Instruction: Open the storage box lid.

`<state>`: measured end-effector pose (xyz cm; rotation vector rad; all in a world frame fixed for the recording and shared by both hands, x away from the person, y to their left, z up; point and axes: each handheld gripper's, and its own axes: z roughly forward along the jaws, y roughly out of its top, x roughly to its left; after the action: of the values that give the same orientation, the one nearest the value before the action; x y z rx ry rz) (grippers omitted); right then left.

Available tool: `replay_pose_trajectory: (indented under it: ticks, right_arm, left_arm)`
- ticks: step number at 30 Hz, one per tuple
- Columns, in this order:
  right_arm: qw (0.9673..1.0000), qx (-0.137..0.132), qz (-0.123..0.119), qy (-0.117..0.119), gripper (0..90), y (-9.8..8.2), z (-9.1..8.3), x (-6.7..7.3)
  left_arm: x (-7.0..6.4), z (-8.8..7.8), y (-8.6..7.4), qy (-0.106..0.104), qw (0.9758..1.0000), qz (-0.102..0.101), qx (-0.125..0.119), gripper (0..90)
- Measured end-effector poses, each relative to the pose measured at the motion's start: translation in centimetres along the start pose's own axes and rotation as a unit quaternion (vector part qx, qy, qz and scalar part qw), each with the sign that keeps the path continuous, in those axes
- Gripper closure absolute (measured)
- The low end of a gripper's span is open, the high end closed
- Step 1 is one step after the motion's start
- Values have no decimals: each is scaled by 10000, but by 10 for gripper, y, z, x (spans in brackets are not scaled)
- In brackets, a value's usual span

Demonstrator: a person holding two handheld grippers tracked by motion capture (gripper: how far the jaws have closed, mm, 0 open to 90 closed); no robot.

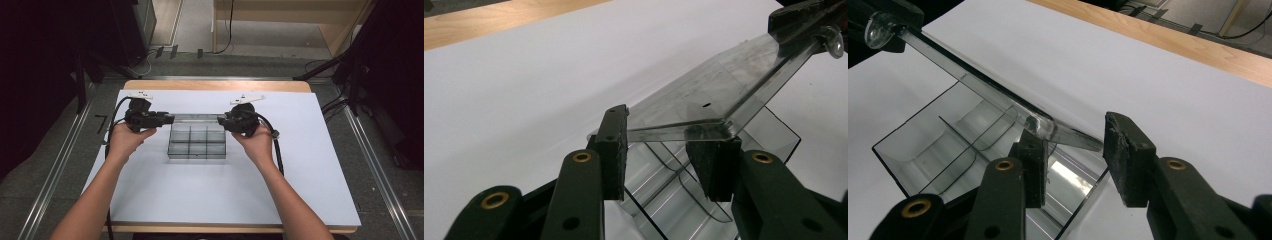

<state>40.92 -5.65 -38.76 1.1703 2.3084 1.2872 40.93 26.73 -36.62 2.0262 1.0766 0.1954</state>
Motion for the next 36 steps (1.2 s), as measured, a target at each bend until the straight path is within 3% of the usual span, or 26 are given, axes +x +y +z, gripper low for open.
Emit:
replay_pose_trajectory:
  ticks: [36]
  right_arm:
    - [9999,-70,83,-129,641,7,19,-9]
  left_arm:
    - [16,18,8,79,9998,-181,-93,635]
